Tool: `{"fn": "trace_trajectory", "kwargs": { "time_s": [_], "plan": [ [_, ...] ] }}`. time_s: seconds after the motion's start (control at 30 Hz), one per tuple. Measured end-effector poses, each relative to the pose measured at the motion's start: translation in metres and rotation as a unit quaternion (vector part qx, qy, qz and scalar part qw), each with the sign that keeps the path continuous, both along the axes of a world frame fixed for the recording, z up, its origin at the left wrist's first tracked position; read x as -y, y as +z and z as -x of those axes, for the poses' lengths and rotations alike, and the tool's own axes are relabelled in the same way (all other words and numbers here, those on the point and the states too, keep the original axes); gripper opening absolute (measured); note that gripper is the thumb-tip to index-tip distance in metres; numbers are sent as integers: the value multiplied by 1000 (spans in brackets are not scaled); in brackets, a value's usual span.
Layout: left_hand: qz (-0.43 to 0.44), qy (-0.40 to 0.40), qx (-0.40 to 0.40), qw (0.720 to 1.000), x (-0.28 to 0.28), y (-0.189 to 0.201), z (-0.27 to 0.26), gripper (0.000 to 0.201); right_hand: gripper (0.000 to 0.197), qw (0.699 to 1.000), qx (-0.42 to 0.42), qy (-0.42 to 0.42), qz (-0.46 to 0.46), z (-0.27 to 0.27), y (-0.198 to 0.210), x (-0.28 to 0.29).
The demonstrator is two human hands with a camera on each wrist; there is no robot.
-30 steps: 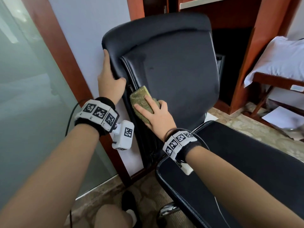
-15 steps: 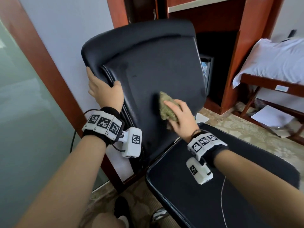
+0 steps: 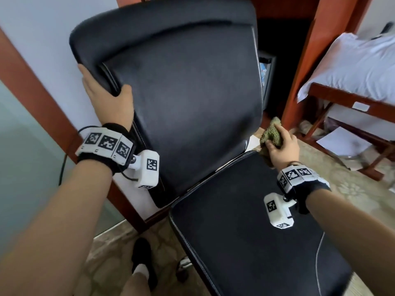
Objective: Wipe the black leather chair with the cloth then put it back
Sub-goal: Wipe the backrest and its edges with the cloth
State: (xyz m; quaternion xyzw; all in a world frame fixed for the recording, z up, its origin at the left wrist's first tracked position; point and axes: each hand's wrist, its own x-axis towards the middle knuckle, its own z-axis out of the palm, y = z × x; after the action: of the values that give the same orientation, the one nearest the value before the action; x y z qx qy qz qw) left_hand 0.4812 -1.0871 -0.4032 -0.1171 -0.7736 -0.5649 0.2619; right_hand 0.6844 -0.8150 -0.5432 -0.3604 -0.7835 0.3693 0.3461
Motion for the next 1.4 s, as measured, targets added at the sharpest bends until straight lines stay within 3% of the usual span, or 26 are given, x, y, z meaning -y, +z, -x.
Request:
{"fn": "trace_trajectory", "kwargs": {
  "time_s": [0.27,0.4,0.47,0.53,0.67,0.77,0.87,0.93,1.07,1.17,1.23,1.4],
  "plan": [
    [-10,-155,30,987,6,2,29,86,52,996,70,-28,43,-24,-8,-28],
    [77,-66,-101,990,-1,-9,16,64,51,995,80,-28,45,-32,-22,-35],
    [86,-78,-176,978,-19,-22,-9,54,50,994,87,-25,54,-35,-29,-38],
    [108,-145,-207,961,-45,-37,-29,46,51,993,95,-20,62,-39,-37,-44],
    [187,-245,-180,934,-110,-57,-56,39,51,993,98,-6,67,-41,-46,-70],
    [241,-264,-181,916,-156,-55,-56,38,52,995,42,-21,88,-32,-43,-103],
    [301,-219,-239,897,-195,-38,-46,41,60,988,-59,-16,139,-12,-21,-138],
    [355,-135,-260,888,-215,-24,-40,47,62,979,-101,-8,177,7,-3,-160],
    [396,20,-122,910,-235,-11,-28,75,37,945,-195,34,261,49,30,-196],
    [437,44,-44,897,-230,-12,-18,79,6,900,-256,102,339,70,56,-205],
    [479,46,-41,876,-223,-14,-13,76,4,884,-272,146,351,80,71,-208],
    [514,47,-46,855,-217,-12,-10,79,3,896,-265,219,281,103,97,-214]
  ]
}}
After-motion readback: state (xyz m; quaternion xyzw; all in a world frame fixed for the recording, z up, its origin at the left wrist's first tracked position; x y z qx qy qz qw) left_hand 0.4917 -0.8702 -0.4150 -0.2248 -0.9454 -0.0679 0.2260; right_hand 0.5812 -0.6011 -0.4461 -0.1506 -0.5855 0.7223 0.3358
